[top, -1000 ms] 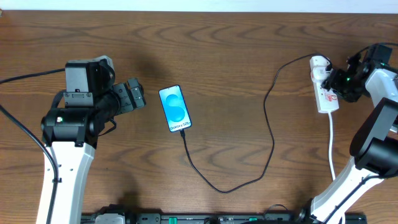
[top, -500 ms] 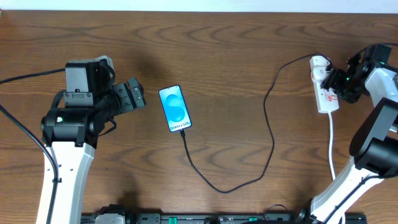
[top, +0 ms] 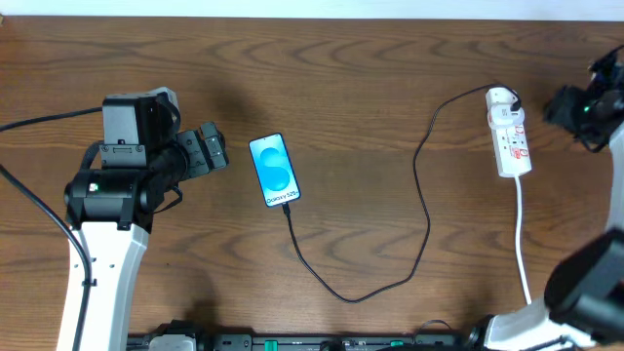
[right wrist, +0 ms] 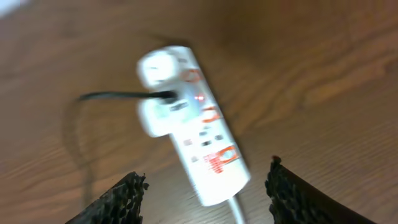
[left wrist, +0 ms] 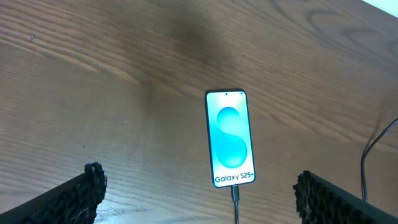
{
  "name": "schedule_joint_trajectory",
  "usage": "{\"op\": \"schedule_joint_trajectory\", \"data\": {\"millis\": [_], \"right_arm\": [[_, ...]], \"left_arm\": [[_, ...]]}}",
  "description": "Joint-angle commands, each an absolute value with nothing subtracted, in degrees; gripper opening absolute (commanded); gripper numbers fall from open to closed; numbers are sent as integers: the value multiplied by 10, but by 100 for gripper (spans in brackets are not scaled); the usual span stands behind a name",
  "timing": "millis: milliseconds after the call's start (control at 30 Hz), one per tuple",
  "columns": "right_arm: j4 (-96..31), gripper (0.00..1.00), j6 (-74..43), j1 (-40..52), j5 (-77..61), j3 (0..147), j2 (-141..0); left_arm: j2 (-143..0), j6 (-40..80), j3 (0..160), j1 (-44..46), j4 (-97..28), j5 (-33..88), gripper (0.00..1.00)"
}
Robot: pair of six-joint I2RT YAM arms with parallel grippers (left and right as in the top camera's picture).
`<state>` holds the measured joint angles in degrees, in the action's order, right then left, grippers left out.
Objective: Plug charger to phone and switch on socket
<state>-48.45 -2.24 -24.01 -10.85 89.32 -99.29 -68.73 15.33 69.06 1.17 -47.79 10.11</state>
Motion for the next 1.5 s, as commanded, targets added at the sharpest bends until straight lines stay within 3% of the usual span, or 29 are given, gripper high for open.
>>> {"op": "schedule_joint_trajectory", "data": {"millis": [0,433,567,600,933,1467], "right_arm": [[-505,60,12,-214,-204,901,-948],[-677,64,91,-46,-226,901,-780],[-704,96,90,-14,-226,901,-736],[-710,99,86,-11,-226,901,-727],[-809,99,31,-11,-226,901,-682],[-776,99,40,-11,-174,901,-682]], "left_arm": [[-685,152,692,9,-480,94,99],[-685,152,692,9,-480,94,99],[-685,152,692,9,-480,94,99],[-685,152,692,9,-480,94,99],[-685,152,692,9,-480,94,99],[-685,152,692,9,-480,94,99]]}}
